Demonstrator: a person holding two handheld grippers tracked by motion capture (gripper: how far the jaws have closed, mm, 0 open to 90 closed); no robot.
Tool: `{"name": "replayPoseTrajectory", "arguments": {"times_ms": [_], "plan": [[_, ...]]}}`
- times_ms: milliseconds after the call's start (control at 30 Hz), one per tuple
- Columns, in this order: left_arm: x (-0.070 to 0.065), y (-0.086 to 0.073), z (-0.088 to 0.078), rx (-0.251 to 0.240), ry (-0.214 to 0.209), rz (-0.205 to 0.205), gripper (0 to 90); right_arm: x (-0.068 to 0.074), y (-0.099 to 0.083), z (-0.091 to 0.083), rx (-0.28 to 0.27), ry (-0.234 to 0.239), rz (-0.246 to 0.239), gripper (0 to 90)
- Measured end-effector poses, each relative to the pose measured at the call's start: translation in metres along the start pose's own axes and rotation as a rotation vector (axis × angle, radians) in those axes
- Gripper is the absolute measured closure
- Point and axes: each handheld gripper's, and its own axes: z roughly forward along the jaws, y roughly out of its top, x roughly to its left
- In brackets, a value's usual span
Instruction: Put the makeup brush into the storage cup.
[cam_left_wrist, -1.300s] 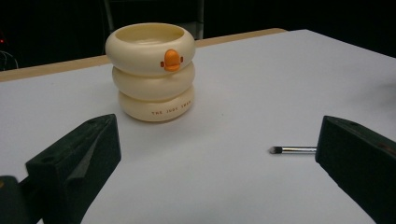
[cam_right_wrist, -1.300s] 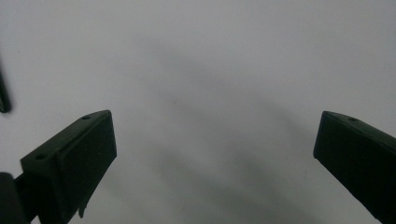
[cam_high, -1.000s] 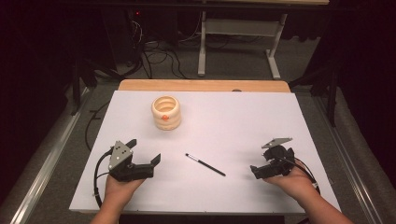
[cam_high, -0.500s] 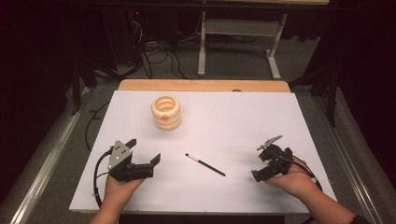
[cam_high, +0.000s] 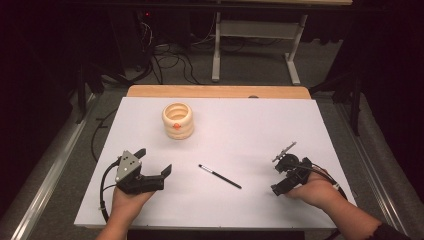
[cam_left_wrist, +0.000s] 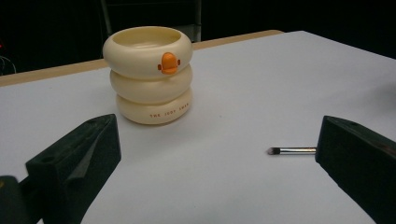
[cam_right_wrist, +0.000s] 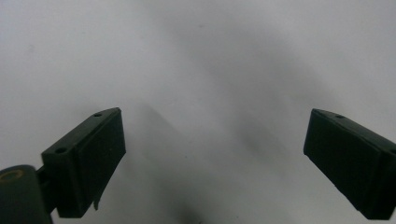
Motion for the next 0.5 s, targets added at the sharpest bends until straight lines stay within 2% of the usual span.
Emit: {"name": "replayPoseTrajectory", "arguments": {"times_ms": [167,333,400,433,500], "plan": [[0.000,0.000,0.001,0.003,-0.001,0.002,0.8,0.010,0.013,-0.003,0.029,0.014,-0.044,10.1],[0.000,0.000,0.001,0.003,-0.001,0.003,0.8,0.017,0.022,-0.003,0.034,0.023,-0.068,14.4],[0.000,0.000,0.001,0.003,-0.001,0.003,0.8,0.022,0.028,-0.004,0.032,0.019,-0.098,16.5],[0.000,0.000,0.001,0.002,-0.001,0.002,0.8,0.022,0.028,-0.004,0.032,0.019,-0.098,16.5],[0.000,0.000,0.001,-0.001,-0.002,-0.001,0.8,0.027,0.035,-0.004,0.028,0.036,-0.122,17.2]]}}
